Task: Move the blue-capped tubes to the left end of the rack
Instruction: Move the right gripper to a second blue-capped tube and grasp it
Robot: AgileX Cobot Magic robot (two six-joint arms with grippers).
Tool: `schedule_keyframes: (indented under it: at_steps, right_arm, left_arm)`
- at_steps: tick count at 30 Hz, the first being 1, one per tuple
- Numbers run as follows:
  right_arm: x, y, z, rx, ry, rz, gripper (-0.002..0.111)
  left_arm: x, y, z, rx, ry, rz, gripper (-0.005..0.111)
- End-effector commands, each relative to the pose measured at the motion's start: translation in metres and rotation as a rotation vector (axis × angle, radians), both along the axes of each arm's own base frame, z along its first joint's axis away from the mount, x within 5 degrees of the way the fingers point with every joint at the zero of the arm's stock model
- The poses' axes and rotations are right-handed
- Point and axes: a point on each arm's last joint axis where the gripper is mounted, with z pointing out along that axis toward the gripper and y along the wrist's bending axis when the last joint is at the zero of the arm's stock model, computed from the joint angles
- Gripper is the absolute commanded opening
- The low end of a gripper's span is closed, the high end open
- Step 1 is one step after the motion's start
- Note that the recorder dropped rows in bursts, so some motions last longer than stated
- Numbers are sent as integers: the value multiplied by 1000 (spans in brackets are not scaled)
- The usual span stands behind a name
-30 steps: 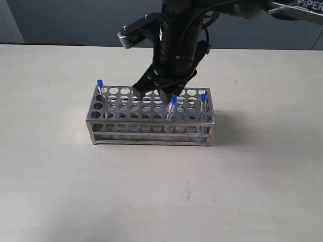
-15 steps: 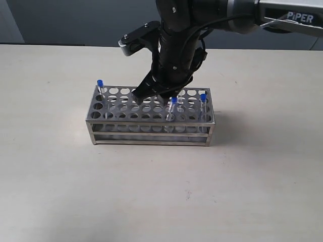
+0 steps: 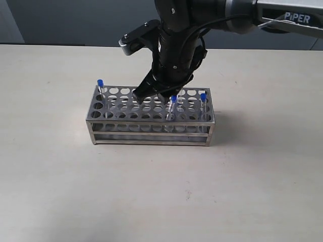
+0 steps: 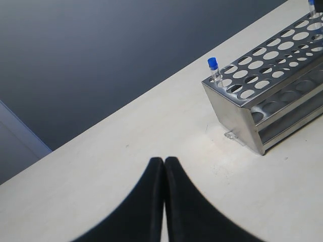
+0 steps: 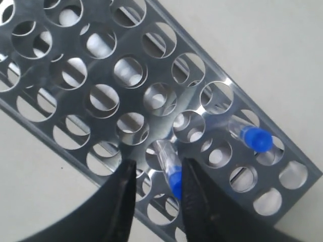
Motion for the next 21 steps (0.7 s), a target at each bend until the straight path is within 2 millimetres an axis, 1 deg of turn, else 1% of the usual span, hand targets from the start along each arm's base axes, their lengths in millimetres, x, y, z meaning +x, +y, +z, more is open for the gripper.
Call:
schedule_keyframes:
  at_steps: [1,3,16,19,21]
  right_arm:
    - [-3,-6,8,1,0,-9,30]
    - [-3,-6,10,5,-5,-9,30]
    - [0,-8,11,-14,-40,-18,30]
    - [1,-7,7,-19,-35,-18,30]
    - [2,-6,0,-32,-23,-18,30]
  left_arm:
    - [0,-1,2,-19,-4,-8,1]
    - [0,-1,2,-19,-4,-8,1]
    - [0,-1,2,-19,-4,-8,1]
    - [0,-1,2,-19,-4,-8,1]
    - [0,-1,2,-21,-3,-8,1]
